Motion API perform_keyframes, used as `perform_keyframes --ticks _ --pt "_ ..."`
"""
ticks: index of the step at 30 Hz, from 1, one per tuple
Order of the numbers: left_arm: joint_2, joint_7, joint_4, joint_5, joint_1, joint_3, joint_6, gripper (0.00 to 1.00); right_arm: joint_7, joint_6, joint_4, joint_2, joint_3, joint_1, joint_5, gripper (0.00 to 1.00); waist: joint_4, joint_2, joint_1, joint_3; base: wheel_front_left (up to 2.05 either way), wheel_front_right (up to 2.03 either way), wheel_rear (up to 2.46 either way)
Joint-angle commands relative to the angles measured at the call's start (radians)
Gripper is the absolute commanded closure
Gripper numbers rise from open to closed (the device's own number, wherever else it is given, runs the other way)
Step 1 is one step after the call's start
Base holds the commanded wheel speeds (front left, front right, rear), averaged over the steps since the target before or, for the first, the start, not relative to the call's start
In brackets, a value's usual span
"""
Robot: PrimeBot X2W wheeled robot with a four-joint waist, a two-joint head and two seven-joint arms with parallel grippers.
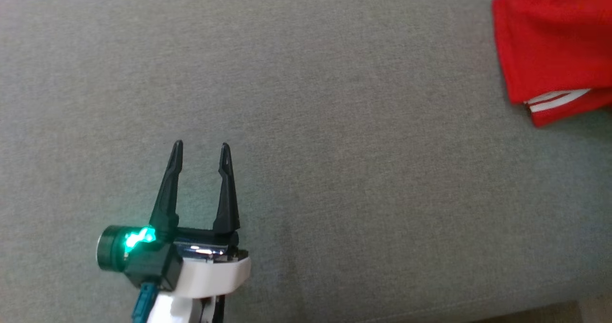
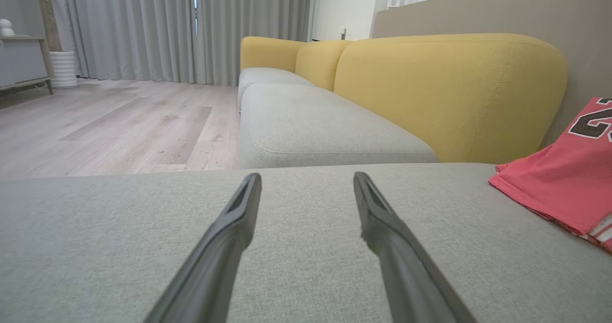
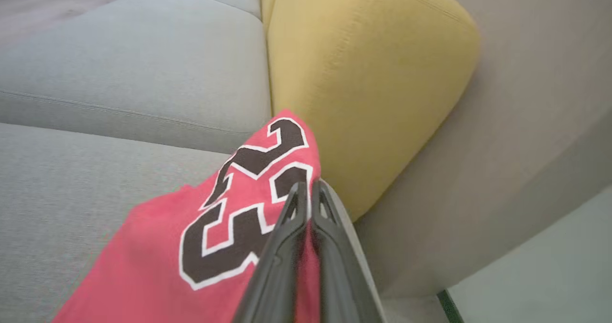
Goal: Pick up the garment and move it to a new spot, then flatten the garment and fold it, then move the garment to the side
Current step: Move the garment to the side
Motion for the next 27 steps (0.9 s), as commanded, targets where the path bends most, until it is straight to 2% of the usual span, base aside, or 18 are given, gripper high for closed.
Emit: perform_keyframes --ticks 1,5,6,9,12,17,23,27 --pt "-0.006 -0.006 -0.025 0.006 -0.023 0.037 -0.007 0.00 0.001 -0.001 -0.042 -0.030 -0.027 0.004 -0.027 0.00 -0.005 0.0000 -0.0002 -0.002 0.00 0.00 0.00" --pt "-0.006 -0.006 -0.005 -0.004 -0.020 0.041 -0.007 0.00 -0.002 -0.001 -0.082 0.039 -0.055 0.075 -0.060 0.00 0.012 0.0000 -0.0002 -0.049 0.00 0.00 0.00" --pt "-0.006 -0.006 -0.005 -0.004 -0.020 0.041 -0.007 0.00 -0.002 -0.001 -0.082 0.039 -0.055 0.075 -0.060 0.00 0.012 0.0000 -0.0002 -0.049 0.00 0.00 0.00" --pt "-0.006 -0.006 0.014 -0.019 -0.008 0.039 -0.004 0.00 -0.020 -0.001 -0.124 0.117 -0.049 0.159 -0.065 0.00 0.039 0.0000 -0.0002 -0.101 0.00 0.00 0.00" --pt "-0.006 -0.006 0.022 -0.059 0.016 0.046 0.004 0.00 -0.044 -0.001 -0.164 0.225 -0.014 0.265 -0.034 0.00 0.067 0.0000 -0.0002 -0.160 0.00 0.00 0.00" --pt "-0.006 -0.006 0.050 -0.118 0.070 0.058 -0.004 0.00 -0.125 -0.001 -0.205 0.351 0.089 0.412 0.006 0.00 0.112 0.0000 -0.0002 -0.253 0.00 0.00 0.00" --pt "-0.006 -0.006 0.073 -0.116 0.128 0.085 -0.016 0.00 -0.255 -0.001 -0.227 0.454 0.115 0.526 0.005 0.00 0.155 0.0000 -0.0002 -0.341 0.00 0.00 0.00" --pt "-0.006 -0.006 0.072 -0.111 0.163 0.110 -0.026 0.00 -0.267 -0.001 -0.343 0.493 0.079 0.583 -0.045 0.00 0.162 0.0000 -0.0002 -0.368 0.00 0.00 0.00"
